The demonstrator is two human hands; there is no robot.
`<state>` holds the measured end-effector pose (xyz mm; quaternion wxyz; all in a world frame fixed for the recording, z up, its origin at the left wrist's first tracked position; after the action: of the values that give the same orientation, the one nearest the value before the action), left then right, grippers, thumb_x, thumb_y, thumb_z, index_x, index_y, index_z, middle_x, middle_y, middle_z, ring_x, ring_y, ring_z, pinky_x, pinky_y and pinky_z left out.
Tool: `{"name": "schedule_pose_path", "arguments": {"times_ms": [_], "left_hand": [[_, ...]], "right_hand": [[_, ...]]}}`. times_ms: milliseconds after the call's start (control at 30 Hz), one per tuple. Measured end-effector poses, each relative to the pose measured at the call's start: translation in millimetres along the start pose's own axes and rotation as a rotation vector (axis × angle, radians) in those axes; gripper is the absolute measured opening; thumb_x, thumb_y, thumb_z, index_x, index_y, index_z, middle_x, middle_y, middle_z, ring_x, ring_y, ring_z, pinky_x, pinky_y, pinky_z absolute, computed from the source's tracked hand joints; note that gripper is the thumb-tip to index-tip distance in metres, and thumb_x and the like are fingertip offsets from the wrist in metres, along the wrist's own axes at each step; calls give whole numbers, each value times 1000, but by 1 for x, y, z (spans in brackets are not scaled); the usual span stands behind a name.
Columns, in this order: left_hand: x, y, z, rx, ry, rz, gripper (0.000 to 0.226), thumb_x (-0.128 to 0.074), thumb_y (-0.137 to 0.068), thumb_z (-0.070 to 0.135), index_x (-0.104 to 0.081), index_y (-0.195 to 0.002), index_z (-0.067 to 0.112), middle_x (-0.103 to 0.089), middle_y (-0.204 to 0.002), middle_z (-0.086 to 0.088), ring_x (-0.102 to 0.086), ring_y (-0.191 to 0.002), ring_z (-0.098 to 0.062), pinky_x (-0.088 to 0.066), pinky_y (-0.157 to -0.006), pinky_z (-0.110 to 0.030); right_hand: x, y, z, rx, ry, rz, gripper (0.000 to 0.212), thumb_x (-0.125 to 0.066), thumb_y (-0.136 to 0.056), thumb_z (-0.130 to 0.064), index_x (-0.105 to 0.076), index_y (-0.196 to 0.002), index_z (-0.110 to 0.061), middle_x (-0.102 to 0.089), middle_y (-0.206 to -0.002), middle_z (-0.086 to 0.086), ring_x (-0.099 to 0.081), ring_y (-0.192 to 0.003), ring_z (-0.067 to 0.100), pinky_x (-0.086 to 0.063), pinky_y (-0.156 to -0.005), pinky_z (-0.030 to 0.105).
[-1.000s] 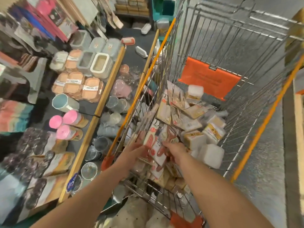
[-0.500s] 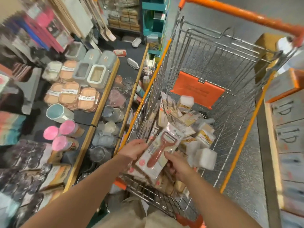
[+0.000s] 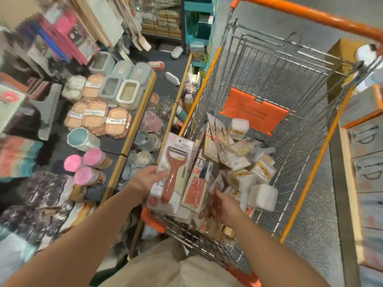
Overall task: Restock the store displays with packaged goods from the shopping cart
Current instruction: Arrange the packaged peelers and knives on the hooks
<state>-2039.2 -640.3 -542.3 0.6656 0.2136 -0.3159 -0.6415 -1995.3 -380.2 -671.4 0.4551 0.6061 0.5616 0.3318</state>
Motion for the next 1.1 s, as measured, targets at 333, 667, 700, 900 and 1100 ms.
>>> {"name": "schedule_pose_path", "arguments": {"times_ms": [333, 667, 700, 900, 1100], "left_hand": [[16, 10, -32, 83, 121, 179, 28, -43, -104, 28, -64, -88, 17, -70, -77, -5, -67, -77, -26, -53, -82, -44], [4, 13, -48, 151, 128, 146, 25, -48, -102, 36, -61, -98, 15, -67, -86, -8, -69, -72, -21, -55, -67, -37], [3, 15, -47, 150, 98, 142, 24, -48, -103, 36, -61, -96, 17, -67, -86, -7, -69, -74, -22, -56, -69, -38], [-17, 23, -38, 115, 7, 6, 18, -45, -104, 20, -57, -102, 6, -63, -100, -2, -62, -82, -11, -49, -72, -15], [-19, 21, -30, 31, -71, 19, 35, -45, -102, 42, -68, -105, 16, -72, -105, -5, -67, -97, -18, -52, -90, -38]], "right_hand": [[-10, -27, 65, -209, 13, 116, 62, -55, -88, -67, -66, -111, -10, -71, -106, 15, -63, -85, 26, -55, -83, 39], [-16, -34, 82, -251, -218, 13, 85, -52, -76, -82, -71, -112, -7, -74, -105, 13, -71, -98, 31, -53, -97, 45], [-15, -33, 80, -233, -225, 11, 78, -57, -78, -76, -70, -115, -8, -73, -109, 16, -69, -104, 34, -51, -100, 50], [2, 3, 34, 75, -163, 149, 31, -58, -99, -29, -63, -118, -5, -74, -101, 15, -71, -86, 29, -59, -63, 35], [33, 79, -41, 520, 108, 429, 21, -52, -101, -29, -62, -94, -11, -67, -86, 9, -61, -71, 19, -53, -57, 28]]}}
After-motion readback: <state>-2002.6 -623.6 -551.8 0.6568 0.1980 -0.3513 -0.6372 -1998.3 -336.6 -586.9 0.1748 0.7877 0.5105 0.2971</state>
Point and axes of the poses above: each hand's wrist, its own y-axis away from the middle knuckle, its own x-axis out of the back of the hand, z = x × y, the point moved 10 cm from there along -y, towards the middle knuckle
